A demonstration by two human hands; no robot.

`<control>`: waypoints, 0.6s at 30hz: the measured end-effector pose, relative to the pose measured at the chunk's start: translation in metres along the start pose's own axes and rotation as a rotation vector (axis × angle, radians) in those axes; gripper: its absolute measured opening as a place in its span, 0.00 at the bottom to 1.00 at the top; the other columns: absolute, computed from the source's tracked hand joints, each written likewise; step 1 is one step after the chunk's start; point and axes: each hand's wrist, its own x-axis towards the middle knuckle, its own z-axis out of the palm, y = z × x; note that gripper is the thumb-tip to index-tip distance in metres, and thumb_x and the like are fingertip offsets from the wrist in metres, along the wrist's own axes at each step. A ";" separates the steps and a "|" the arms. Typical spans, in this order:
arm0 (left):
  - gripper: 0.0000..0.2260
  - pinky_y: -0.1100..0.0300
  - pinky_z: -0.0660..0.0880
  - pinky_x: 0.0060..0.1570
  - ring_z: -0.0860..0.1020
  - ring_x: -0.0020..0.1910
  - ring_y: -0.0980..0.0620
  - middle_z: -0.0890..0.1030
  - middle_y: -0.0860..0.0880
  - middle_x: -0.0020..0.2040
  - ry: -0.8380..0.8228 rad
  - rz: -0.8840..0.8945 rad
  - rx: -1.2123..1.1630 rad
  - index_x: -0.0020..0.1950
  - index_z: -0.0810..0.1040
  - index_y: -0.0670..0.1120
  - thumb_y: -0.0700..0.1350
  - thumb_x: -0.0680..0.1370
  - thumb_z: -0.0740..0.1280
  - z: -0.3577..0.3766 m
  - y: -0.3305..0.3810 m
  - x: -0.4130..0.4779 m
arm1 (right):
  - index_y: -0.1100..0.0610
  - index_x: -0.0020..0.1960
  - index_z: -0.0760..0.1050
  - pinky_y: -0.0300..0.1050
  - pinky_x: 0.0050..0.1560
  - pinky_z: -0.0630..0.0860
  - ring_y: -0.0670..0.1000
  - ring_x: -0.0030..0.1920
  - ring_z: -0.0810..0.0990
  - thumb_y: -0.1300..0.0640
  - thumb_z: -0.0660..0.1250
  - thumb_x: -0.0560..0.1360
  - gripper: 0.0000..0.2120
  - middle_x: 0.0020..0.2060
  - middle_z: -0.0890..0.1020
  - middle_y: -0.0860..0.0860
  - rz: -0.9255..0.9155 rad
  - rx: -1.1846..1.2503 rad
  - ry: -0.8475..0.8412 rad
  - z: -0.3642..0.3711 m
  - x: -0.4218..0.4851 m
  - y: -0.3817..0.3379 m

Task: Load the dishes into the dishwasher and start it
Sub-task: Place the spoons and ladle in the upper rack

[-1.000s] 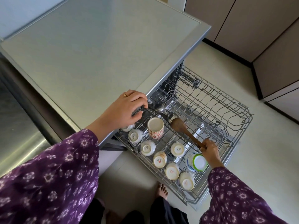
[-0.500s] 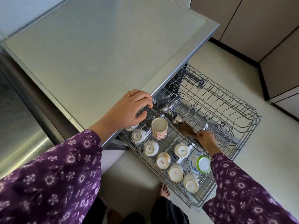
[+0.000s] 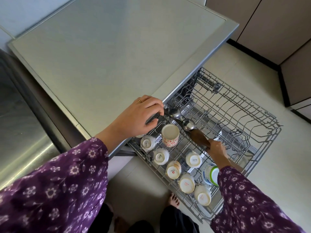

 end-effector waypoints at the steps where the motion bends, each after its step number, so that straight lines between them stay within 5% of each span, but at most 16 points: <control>1: 0.08 0.56 0.69 0.57 0.72 0.56 0.52 0.76 0.52 0.57 -0.003 -0.001 -0.001 0.52 0.78 0.47 0.44 0.74 0.64 0.000 0.000 0.000 | 0.60 0.57 0.75 0.47 0.43 0.77 0.56 0.41 0.80 0.62 0.67 0.75 0.10 0.44 0.80 0.57 0.012 0.003 0.010 0.001 0.000 -0.001; 9: 0.08 0.56 0.69 0.57 0.72 0.56 0.51 0.76 0.52 0.57 -0.005 0.005 0.004 0.52 0.78 0.47 0.45 0.75 0.63 0.000 0.000 0.001 | 0.60 0.53 0.79 0.41 0.43 0.78 0.51 0.36 0.78 0.65 0.68 0.74 0.09 0.39 0.78 0.53 -0.003 0.076 -0.010 -0.004 0.008 -0.001; 18: 0.08 0.60 0.66 0.57 0.72 0.56 0.52 0.76 0.52 0.56 -0.004 -0.010 0.003 0.51 0.78 0.47 0.44 0.75 0.62 -0.001 0.002 0.001 | 0.60 0.57 0.77 0.47 0.46 0.80 0.54 0.40 0.81 0.67 0.65 0.75 0.11 0.42 0.80 0.57 0.009 0.126 -0.018 -0.010 0.029 -0.036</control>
